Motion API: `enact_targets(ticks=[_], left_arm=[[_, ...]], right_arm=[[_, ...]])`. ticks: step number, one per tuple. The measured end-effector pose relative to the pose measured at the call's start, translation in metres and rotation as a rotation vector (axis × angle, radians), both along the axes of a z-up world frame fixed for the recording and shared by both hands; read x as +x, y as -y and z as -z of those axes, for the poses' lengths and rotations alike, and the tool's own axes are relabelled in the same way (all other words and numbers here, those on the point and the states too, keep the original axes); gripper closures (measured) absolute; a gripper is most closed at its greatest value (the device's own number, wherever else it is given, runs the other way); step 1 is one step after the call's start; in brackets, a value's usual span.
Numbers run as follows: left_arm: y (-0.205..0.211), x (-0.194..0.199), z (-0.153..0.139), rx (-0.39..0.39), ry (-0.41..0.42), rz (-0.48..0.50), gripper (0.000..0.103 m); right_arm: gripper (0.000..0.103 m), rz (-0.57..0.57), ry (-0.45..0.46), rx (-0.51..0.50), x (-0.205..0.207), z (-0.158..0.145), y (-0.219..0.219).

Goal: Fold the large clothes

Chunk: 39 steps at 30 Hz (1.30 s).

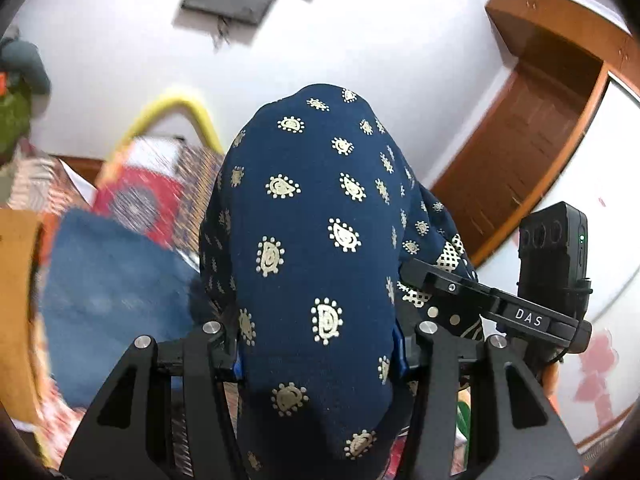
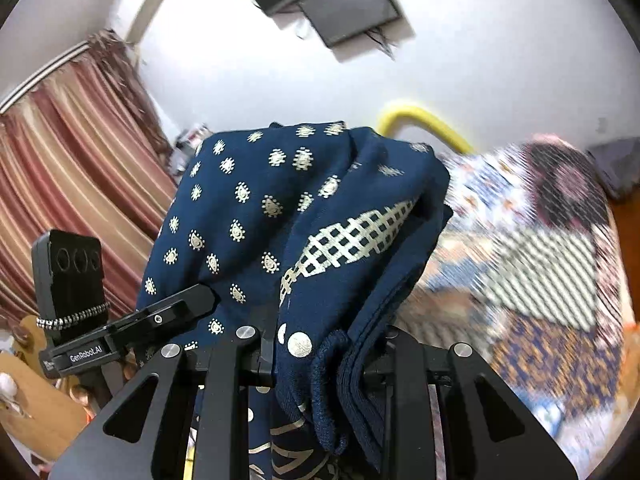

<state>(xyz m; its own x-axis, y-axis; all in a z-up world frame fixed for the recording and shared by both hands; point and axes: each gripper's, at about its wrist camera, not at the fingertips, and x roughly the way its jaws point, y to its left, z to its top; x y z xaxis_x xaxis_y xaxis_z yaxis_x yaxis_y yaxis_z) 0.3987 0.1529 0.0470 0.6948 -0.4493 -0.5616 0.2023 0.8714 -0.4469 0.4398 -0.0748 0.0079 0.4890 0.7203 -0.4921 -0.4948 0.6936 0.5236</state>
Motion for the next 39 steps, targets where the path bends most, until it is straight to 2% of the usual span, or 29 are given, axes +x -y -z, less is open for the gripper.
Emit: enact_targets(ticks=[3,5,7,9,12,13,14,17,18,20,26,28,34,39], left_arm=[[-0.042,0.013,-0.004,0.031,0.017,-0.056,0.050],[-0.069,0.022,0.009,0.050,-0.004,-0.089,0.050],[-0.096,0.037,0.032,0.055,-0.051,-0.132,0.048],[-0.120,0.050,0.067,0.072,-0.116,-0.184,0.047],[-0.157,0.060,0.122,0.118,-0.234,-0.264,0.043],[-0.164,0.064,0.132,0.147,-0.253,-0.276,0.042],[-0.171,0.064,0.141,0.160,-0.265,-0.284,0.037],[-0.187,0.057,0.151,0.094,-0.268,-0.273,0.024],[-0.190,0.055,0.153,0.074,-0.276,-0.270,0.020],[-0.186,0.053,0.156,0.085,-0.281,-0.266,0.018],[-0.162,0.025,0.137,0.215,-0.242,-0.283,0.017],[-0.153,0.011,0.129,0.272,-0.227,-0.298,0.017],[-0.133,-0.033,0.099,0.395,-0.207,-0.327,0.017],[-0.112,-0.083,0.047,0.441,-0.092,-0.346,0.017]], right_arm=[[0.080,-0.037,-0.016,-0.009,0.026,0.013,-0.046],[0.080,-0.053,-0.051,-0.027,0.041,0.036,-0.073],[0.079,-0.072,-0.083,-0.080,0.053,0.062,-0.102],[0.077,-0.084,-0.125,-0.148,0.064,0.095,-0.131],[0.076,-0.081,-0.175,-0.257,0.075,0.142,-0.156],[0.075,-0.073,-0.180,-0.273,0.076,0.154,-0.155],[0.068,-0.071,-0.183,-0.259,0.076,0.163,-0.152],[0.049,-0.057,-0.208,-0.217,0.079,0.176,-0.133],[0.036,-0.043,-0.222,-0.231,0.079,0.176,-0.129],[0.025,-0.023,-0.231,-0.268,0.073,0.171,-0.120],[0.024,0.037,-0.110,-0.427,0.031,0.133,-0.095],[0.024,0.035,-0.079,-0.439,0.019,0.122,-0.088],[0.024,0.031,-0.008,-0.368,-0.013,0.078,-0.069],[0.024,0.033,0.126,-0.278,-0.066,0.023,-0.058]])
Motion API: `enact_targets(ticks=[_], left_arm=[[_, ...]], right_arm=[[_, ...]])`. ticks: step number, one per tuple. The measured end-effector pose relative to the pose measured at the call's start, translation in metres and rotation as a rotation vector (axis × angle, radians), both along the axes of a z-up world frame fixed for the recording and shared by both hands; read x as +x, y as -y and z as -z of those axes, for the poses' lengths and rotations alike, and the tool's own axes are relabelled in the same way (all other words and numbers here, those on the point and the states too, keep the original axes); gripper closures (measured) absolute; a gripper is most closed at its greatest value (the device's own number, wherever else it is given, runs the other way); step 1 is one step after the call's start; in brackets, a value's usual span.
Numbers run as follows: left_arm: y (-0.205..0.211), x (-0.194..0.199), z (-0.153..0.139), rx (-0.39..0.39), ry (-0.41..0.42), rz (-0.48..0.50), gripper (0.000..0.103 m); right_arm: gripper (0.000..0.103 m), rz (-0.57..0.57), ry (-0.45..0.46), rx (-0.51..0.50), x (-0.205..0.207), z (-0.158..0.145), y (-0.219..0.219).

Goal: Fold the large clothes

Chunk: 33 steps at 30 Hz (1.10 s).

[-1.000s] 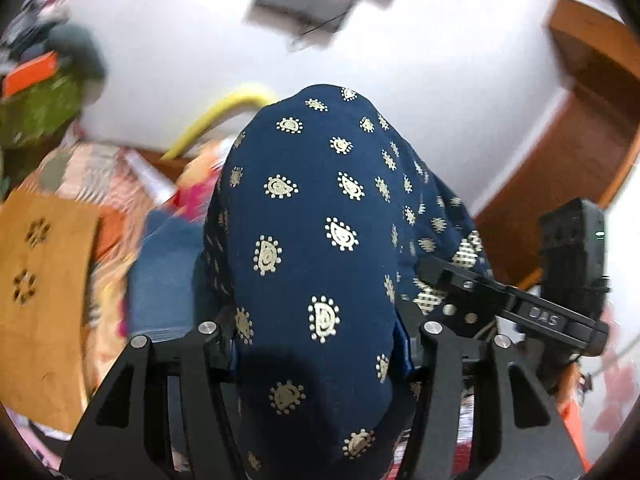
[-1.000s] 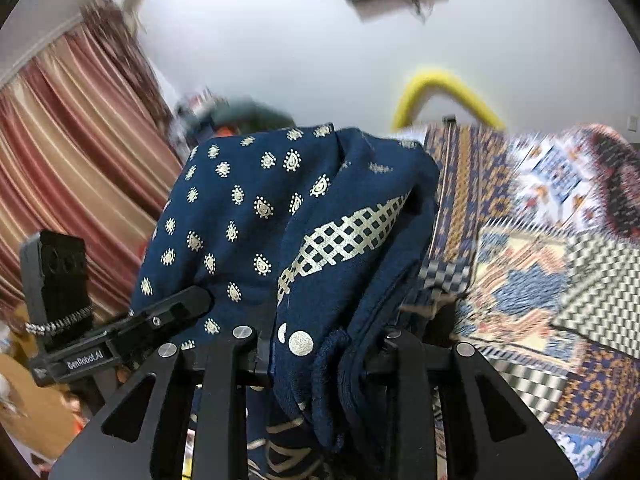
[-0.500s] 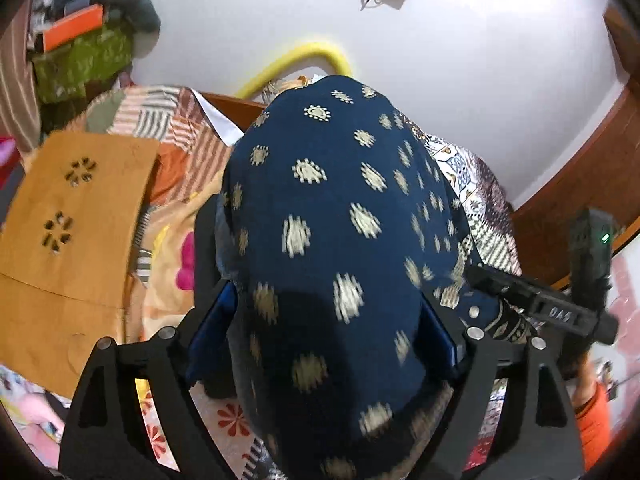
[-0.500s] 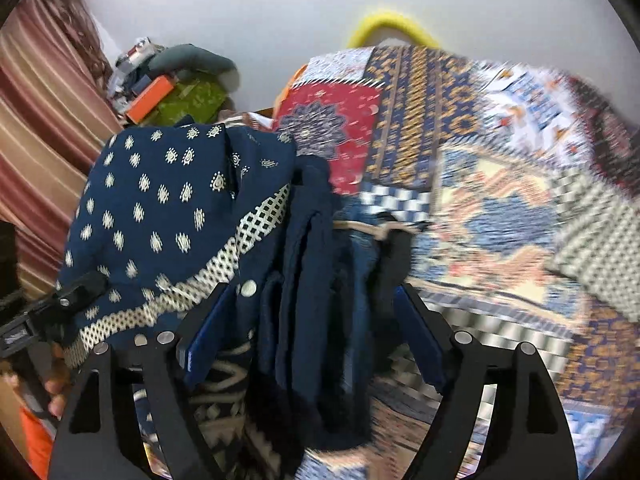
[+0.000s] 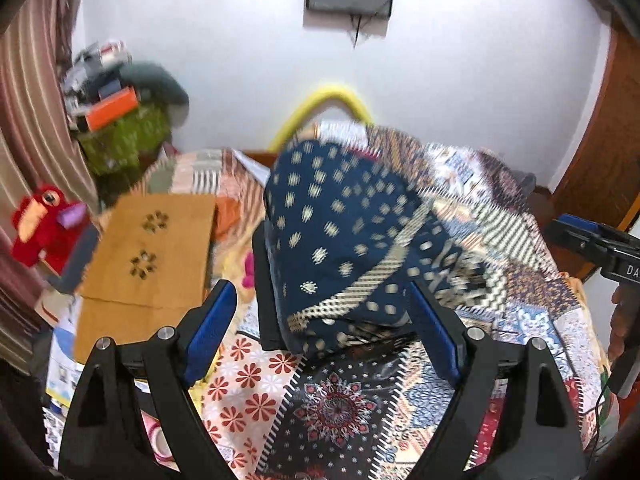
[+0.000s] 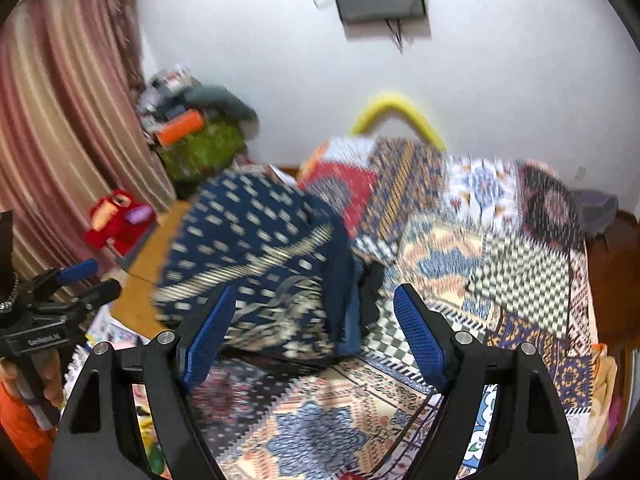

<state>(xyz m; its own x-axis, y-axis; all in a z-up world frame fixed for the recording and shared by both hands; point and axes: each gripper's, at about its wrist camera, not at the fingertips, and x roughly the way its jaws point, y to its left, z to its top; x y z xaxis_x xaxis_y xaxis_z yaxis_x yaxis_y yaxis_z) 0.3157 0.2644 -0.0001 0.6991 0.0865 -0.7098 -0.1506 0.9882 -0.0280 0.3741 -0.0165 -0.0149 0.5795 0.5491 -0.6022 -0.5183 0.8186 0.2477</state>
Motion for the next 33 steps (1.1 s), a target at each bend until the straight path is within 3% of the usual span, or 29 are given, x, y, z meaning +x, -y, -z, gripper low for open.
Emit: enact_targets(ticks=[6,12,18,23,28,30,33], left_arm=[[0.033,-0.078,-0.071,0.044,0.203,0.016,0.017],[0.072,-0.148,-0.108,0.168,0.389,0.014,0.015],[0.105,-0.220,-0.114,0.183,0.557,-0.001,0.015],[0.120,-0.262,-0.110,0.159,0.655,-0.023,0.013],[0.133,-0.286,-0.102,0.200,0.730,-0.107,0.008],[0.139,-0.292,-0.098,0.228,0.744,-0.116,0.003],[0.144,-0.298,-0.094,0.245,0.744,-0.113,0.000]], right_arm=[[0.024,-0.024,0.151,0.112,-0.065,-0.048,0.017],[0.024,-0.038,0.319,0.178,-0.133,-0.070,0.034],[0.024,-0.032,0.433,0.245,-0.193,-0.070,0.056],[0.023,0.001,0.517,0.234,-0.220,-0.065,0.061],[0.013,0.049,0.582,0.196,-0.239,-0.061,0.062],[0.001,0.066,0.592,0.177,-0.241,-0.058,0.060],[0.000,0.104,0.619,0.147,-0.246,-0.054,0.058]])
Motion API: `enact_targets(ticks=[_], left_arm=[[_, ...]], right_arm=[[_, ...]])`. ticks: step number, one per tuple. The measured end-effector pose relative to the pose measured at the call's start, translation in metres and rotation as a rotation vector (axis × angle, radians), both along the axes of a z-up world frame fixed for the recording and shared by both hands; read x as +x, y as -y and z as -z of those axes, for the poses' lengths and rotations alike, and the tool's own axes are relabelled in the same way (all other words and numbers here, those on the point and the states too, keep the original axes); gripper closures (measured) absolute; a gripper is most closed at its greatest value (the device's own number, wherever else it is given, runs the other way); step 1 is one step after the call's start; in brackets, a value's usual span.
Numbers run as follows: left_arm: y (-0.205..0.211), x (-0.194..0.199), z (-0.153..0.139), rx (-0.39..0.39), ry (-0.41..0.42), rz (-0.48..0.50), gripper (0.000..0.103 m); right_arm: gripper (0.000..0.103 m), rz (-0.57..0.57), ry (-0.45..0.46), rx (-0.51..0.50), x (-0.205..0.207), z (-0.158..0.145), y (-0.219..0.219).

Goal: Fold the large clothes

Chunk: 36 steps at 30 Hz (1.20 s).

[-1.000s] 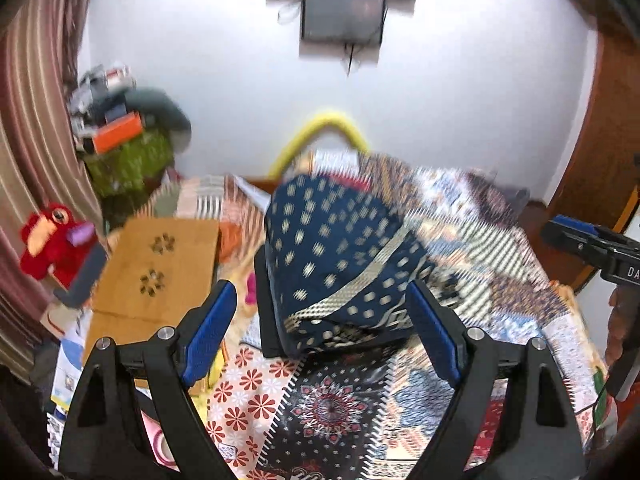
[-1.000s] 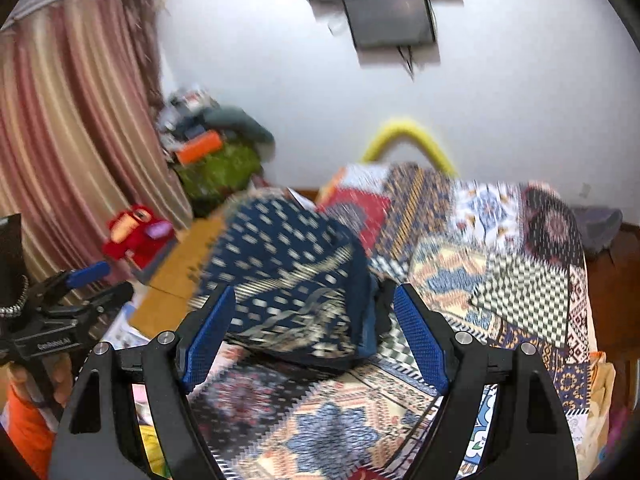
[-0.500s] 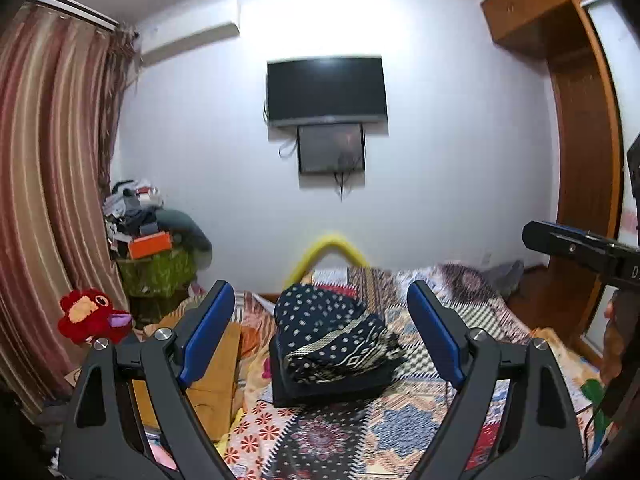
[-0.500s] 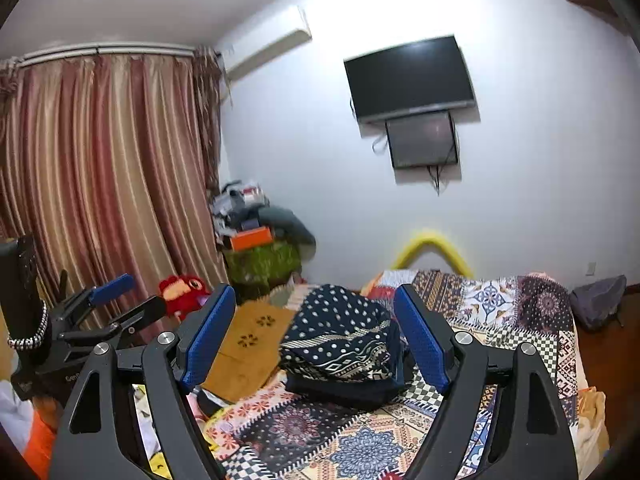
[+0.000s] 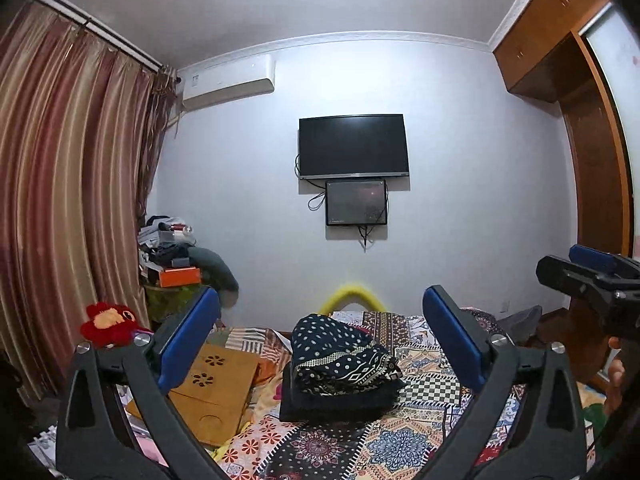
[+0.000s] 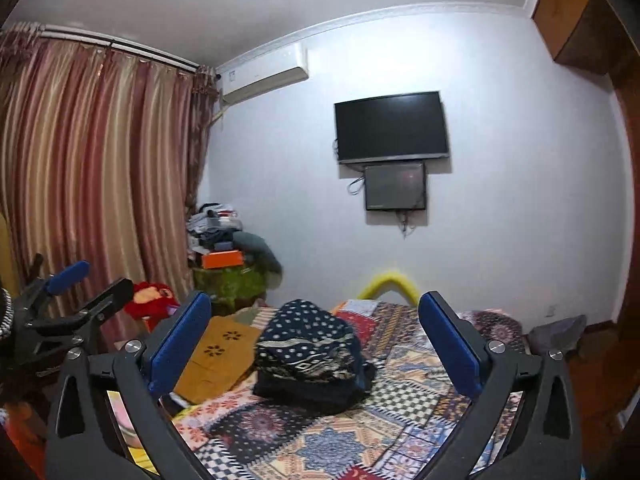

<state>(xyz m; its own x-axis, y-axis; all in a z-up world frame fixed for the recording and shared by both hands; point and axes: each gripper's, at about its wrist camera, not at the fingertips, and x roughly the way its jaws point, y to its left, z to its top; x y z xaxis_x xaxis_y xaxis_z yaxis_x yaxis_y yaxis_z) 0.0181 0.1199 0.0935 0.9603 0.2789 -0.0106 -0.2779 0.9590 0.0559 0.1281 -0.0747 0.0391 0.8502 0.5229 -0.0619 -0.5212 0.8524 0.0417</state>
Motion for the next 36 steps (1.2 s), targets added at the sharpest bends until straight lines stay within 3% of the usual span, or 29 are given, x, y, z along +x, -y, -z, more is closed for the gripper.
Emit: enact_targets(ticks=[36], left_arm=[[-0.019,0.011,0.021,-0.119,-0.071,-0.003,0.000]], right_arm=[[0.000,-0.004,-0.058,-0.030,-0.002,0.006,-0.001]])
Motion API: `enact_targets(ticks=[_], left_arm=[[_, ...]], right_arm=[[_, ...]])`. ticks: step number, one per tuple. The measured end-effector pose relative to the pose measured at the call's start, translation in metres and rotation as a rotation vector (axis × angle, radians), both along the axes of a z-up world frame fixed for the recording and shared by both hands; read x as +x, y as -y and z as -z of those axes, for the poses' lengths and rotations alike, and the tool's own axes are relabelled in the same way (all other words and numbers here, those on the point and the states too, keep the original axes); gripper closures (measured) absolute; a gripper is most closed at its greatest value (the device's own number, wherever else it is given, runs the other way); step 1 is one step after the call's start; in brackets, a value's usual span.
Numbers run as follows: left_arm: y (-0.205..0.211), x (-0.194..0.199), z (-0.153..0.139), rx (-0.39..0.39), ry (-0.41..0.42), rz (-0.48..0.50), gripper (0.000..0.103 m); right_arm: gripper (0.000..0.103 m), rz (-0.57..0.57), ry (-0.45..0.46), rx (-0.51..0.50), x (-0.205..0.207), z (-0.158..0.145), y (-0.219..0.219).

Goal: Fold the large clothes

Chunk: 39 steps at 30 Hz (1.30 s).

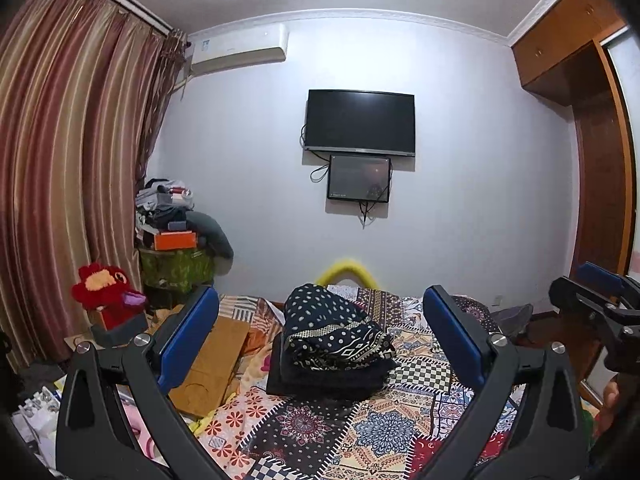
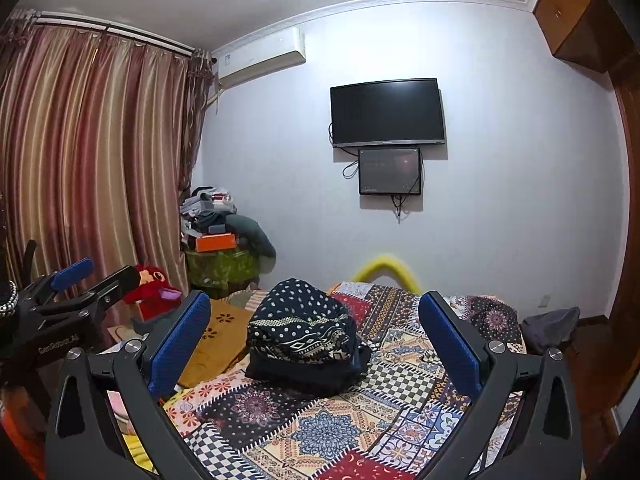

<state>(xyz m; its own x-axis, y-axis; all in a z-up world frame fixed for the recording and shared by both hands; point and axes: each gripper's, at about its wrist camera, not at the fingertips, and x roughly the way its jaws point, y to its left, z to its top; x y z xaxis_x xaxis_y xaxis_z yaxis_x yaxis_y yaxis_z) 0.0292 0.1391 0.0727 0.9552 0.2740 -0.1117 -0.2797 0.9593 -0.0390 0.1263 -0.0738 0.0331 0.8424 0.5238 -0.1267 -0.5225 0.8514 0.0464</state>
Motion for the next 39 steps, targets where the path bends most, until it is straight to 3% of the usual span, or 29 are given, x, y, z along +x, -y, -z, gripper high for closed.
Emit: enact_targets(ticks=[9,39], left_arm=[[-0.011,0.002,0.004,-0.048,-0.019,-0.014,0.000],[0.005,0.009,0.006,-0.025,-0.043,0.041,0.000]], right_arm=[[0.000,0.001,-0.019,0.001,0.002,0.000,0.000],[0.000,0.021,-0.066,0.053,0.009,0.000,0.016]])
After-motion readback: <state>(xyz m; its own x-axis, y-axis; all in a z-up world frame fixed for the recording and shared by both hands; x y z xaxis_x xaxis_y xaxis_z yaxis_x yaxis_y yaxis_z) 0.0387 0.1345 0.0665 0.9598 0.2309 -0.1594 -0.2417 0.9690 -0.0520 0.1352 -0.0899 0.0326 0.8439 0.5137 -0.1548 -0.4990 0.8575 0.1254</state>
